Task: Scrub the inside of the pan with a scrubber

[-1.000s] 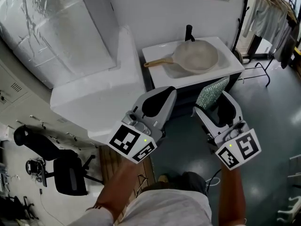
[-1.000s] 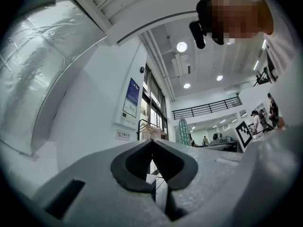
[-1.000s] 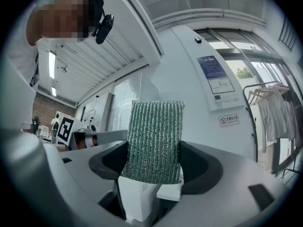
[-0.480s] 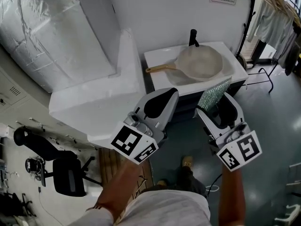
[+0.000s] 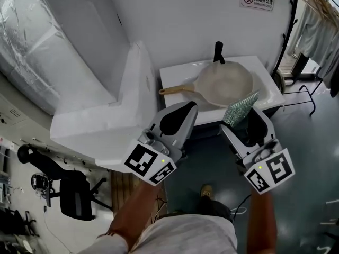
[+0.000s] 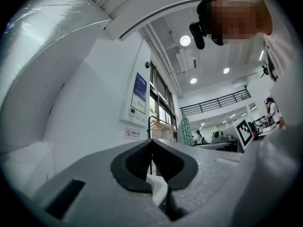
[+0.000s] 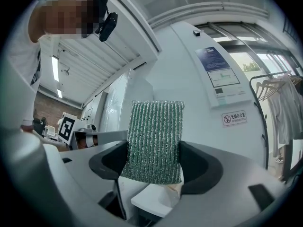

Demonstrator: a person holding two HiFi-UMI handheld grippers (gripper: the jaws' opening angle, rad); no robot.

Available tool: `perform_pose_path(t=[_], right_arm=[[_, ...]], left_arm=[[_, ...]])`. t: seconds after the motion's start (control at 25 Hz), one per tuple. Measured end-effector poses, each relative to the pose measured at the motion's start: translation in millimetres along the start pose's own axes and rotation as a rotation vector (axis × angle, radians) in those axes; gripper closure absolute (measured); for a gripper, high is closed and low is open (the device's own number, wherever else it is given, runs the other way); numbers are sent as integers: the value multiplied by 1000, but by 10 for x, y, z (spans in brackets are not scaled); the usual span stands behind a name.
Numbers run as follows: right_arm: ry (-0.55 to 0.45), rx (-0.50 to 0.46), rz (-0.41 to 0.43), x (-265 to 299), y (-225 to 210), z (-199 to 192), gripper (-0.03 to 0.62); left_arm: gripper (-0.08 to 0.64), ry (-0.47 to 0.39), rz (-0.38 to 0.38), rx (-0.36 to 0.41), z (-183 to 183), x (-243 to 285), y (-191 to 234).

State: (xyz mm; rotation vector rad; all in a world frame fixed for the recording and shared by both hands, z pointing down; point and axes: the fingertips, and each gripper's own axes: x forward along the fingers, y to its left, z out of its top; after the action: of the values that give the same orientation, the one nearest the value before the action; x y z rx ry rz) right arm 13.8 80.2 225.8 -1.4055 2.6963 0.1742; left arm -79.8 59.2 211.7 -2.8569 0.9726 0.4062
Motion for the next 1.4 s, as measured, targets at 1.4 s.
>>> perform_pose_path(t=[1.4], right_arm=[[62,15,77,808,-1641,-411,253]], left_arm=[[545,68,132,24,-723,1447,767]])
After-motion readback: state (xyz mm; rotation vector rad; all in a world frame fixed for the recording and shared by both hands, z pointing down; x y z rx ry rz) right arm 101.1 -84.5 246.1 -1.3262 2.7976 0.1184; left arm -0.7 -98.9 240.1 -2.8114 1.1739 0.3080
